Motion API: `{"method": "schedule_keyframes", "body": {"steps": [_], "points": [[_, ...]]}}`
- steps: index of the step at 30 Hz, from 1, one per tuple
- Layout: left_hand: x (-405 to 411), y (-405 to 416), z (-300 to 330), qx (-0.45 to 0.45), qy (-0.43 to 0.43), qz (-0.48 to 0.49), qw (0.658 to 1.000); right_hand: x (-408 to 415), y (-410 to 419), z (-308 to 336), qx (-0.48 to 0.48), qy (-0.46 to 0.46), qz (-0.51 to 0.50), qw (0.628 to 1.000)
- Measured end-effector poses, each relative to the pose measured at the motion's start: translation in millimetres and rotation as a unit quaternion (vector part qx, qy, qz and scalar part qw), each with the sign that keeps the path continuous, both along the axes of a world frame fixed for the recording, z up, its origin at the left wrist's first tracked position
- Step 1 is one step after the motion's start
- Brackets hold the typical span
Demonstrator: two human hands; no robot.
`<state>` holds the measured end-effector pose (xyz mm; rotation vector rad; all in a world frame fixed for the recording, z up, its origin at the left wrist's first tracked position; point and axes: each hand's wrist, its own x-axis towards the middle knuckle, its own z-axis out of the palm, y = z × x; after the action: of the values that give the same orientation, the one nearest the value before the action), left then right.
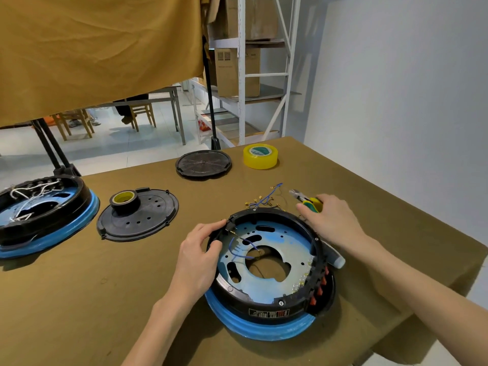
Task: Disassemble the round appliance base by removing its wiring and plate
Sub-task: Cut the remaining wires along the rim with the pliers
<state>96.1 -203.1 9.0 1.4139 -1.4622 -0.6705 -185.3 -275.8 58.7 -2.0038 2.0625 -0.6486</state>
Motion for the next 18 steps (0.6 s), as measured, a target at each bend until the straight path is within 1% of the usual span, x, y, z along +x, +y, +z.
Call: {"method": "schedule_keyframes", "body": {"steps": [3, 7, 8, 10, 11, 13, 14, 16, 18], "points": [[-2, 1, -4, 0.001, 0.04, -0.001, 0.999, -11, -22, -20, 0.047, 0.052, -0.049, 0.996], [-3, 2, -7, 0.006, 0.065, -0.002, 0.998, -10, -35, -36, 0.073, 0.123, -0.058, 0.988], [-3, 2, -7, 0.006, 0.068, -0.003, 0.998, -9, -36, -35, 0.076, 0.119, -0.055, 0.989], [-3, 2, -6, 0.009, 0.083, -0.009, 0.997, -5, -35, -23, 0.039, 0.058, -0.04, 0.997], [-4, 2, -5, 0.011, 0.092, -0.014, 0.996, 0, -31, -14, -0.005, 0.012, -0.024, 1.0], [-5, 2, -4, 0.011, 0.104, -0.023, 0.994, 17, -17, 4, -0.09, -0.082, 0.042, 0.992], [-5, 3, -3, 0.009, 0.105, -0.026, 0.994, 31, -6, 12, -0.097, -0.112, 0.091, 0.985], [-4, 2, -3, 0.004, 0.1, -0.029, 0.995, 62, 17, 17, -0.051, -0.114, 0.193, 0.973], [-3, 2, -4, 0.004, 0.1, -0.034, 0.994, 90, 35, 11, 0.023, -0.071, 0.243, 0.967]]}}
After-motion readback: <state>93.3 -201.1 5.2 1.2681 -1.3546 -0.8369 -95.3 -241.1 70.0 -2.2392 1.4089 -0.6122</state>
